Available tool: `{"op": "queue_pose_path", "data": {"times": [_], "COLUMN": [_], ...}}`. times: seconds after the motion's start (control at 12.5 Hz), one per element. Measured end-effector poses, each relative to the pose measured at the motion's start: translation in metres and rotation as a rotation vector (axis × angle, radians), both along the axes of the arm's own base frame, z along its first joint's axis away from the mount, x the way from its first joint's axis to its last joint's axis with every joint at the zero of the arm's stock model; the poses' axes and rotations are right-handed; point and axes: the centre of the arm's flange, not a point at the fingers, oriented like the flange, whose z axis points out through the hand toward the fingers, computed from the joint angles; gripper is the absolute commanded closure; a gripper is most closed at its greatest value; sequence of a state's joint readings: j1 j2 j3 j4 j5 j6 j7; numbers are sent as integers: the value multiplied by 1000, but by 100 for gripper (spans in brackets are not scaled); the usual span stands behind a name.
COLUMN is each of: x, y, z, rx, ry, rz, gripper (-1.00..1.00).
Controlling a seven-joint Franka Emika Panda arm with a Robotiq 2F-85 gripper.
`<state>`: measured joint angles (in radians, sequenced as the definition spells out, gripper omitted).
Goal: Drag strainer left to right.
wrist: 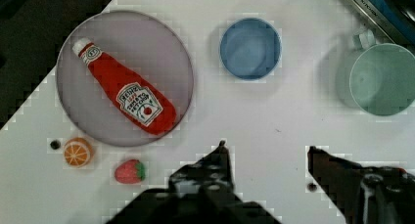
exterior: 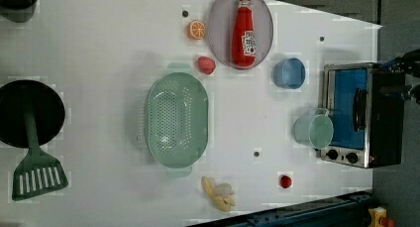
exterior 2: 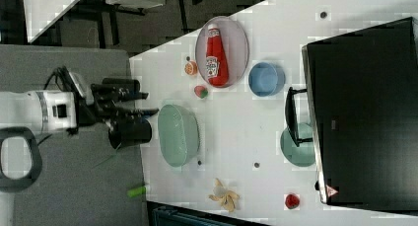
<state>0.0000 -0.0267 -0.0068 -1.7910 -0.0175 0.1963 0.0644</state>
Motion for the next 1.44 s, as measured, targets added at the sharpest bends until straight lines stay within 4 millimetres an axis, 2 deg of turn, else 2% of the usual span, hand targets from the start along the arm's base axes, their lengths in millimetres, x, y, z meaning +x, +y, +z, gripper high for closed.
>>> {"op": "queue_pose_path", "data": {"times": [0.08,0.16,0.24,0.32,0.4,0.56,0.64,0.72,0.8,0.88,1.04,1.2,1.28,1.44], "x": [-32,-71,-98,-110,-114,-113,-111,-109,-103,-97,-83,-83,-87,-100], "y": [-6,-14,-18,-18,-16,8,29,58,92,130,207,273,296,322], "z": [-2,4,20,46,76,117,123,118,108,87,25,-45,-78,-139], "rx": [-8,-18,-12,-14,-21,-46,-56,-73,-78,-79,-109,-100,-94,-93], "ry": [81,156,160,102,34,-92,-107,-108,-106,-77,-31,66,109,185], "rz": [-14,-32,-47,-51,-47,-7,12,34,54,72,94,93,67,-17], "gripper": [-58,-80,-99,-100,-100,-100,-100,-100,-100,-100,-100,-100,-100,-100]}}
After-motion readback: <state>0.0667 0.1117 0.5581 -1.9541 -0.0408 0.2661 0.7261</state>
